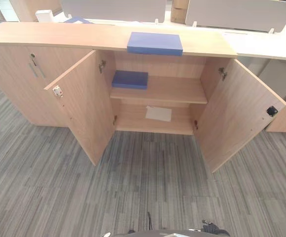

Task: Put the empty folder in the office cabinet

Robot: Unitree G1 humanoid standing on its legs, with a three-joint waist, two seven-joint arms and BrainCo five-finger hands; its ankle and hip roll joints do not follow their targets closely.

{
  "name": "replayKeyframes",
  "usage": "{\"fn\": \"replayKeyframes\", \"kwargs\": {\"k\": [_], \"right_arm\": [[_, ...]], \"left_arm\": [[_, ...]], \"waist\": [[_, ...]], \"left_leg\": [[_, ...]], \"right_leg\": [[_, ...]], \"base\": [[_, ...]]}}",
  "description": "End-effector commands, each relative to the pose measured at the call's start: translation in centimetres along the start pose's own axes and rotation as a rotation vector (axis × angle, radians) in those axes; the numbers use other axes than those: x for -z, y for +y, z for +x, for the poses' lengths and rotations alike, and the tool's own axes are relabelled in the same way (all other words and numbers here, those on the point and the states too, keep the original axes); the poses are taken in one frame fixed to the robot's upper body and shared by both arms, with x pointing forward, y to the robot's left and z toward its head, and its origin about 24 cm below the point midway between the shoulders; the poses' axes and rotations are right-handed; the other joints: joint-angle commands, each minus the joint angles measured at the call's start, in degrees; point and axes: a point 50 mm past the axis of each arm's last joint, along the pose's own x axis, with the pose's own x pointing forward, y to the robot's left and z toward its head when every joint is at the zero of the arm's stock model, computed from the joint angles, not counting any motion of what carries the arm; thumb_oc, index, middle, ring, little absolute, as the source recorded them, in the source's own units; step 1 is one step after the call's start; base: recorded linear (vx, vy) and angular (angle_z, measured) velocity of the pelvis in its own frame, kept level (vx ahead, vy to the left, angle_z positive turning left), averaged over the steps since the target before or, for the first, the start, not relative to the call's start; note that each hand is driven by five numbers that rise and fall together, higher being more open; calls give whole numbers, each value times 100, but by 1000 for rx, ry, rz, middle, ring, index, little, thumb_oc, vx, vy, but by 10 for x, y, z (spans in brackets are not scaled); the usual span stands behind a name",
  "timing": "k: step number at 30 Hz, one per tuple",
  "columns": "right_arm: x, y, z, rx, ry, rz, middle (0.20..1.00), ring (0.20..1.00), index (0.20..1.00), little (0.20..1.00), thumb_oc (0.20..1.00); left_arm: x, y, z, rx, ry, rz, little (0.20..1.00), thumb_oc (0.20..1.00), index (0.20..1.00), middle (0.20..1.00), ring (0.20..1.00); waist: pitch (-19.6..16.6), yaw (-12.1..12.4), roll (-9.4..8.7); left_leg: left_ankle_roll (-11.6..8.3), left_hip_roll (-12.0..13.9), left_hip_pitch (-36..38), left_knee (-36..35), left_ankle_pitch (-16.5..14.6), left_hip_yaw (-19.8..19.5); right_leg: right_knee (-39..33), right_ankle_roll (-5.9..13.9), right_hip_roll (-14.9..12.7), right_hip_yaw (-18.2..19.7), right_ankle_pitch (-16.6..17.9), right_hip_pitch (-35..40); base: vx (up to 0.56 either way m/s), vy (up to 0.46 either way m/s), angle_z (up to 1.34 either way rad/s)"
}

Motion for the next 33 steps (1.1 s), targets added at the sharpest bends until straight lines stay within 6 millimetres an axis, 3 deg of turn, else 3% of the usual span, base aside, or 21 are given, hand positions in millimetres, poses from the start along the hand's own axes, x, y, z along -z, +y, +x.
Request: {"fn": "replayKeyframes", "kwargs": {"k": [1,33], "right_arm": [[-7,-18,-1,42,1,-23,1000,1000,1000,1000,1000],[-16,-15,0,55,-60,-7,1000,1000,1000,1000,1000]], "left_arm": [[-5,-10,4,18,17,-6,1000,1000,1000,1000,1000],[-3,-11,4,10,0,26,1000,1000,1000,1000,1000]], "waist": [[73,-59,93],[155,-30,66]], "left_leg": [[34,-271,-20,-60,-337,122],[14,-225,-61,-60,-295,99]], "right_leg": [[56,28,121,-247,-167,85],[174,-10,136,-315,-235,48]], "base": [[0,0,0],[0,-13,0]]}}
